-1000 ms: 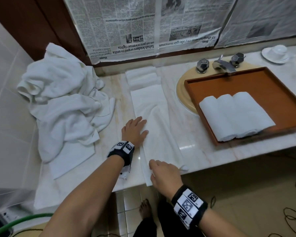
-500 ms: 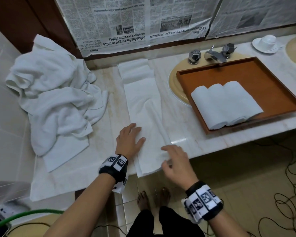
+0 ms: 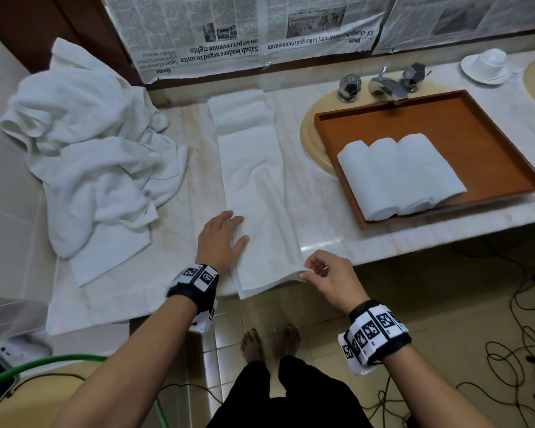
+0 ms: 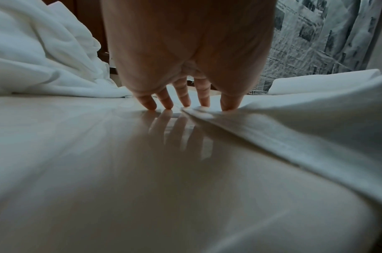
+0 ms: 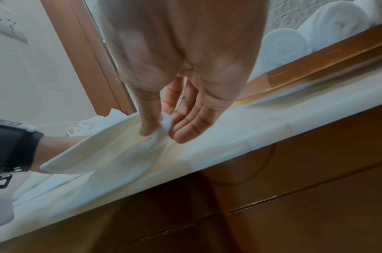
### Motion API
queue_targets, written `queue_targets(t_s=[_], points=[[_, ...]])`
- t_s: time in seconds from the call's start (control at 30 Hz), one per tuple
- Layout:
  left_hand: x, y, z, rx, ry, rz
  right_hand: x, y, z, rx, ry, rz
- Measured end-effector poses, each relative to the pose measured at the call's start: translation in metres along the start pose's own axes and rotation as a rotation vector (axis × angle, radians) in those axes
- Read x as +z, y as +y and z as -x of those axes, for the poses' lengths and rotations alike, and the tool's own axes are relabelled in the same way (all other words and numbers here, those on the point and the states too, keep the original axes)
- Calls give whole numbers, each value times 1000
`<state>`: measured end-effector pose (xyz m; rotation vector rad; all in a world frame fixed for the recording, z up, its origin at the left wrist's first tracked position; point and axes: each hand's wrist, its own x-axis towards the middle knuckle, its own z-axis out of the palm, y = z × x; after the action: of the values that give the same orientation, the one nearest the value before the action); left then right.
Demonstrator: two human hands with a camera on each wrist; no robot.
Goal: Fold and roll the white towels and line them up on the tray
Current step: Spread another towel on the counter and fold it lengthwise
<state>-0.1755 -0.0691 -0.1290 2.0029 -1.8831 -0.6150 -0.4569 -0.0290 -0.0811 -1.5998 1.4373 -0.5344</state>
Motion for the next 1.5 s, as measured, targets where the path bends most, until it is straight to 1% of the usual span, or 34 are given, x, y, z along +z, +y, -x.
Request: queue_targets(t_s=[0.1,0.27,0.4,0.5,0.57,0.63,0.8,0.87,0.97,1.1,1.17,1.23,1.37,1.5], points=[[-1,2,0,-19,-8,6,-4,-1,2,18,28,-3],[-3,5,-1,-40,-23,26,-11,-1,6,24,0,-42],[-3,8,3,-48,-22,36,-10,4,9,-8,56,-33],[-2,9,7,-50,-13,39,-2,7,10,-56,85,24],[-2,10,9,-52,-10,42,2,7,12,-83,71,51],[-3,10,12,-50,-1,43,5,6,14,-73,53,23],[-2,8,29,-79,14,46,2,-2,14,39,-48,-95],[-1,10,36,-103,-6,2,3,-5,6,35,-40,-62],[1,12,46,-136,-37,-48,9,-8,-17,-34,-30,100],[0,14,48,-187,10,139,24,-9,-48,-115,-37,307],[-3,17,46,-209,42,239,32,-8,-55,-124,-43,377],[-6,21,45,-239,59,285,39,-10,-56,-122,-48,407],[-14,23,42,-320,90,394,43,-15,-55,-95,-24,397],[-26,22,41,-412,103,463,39,-25,-56,-94,-23,263]])
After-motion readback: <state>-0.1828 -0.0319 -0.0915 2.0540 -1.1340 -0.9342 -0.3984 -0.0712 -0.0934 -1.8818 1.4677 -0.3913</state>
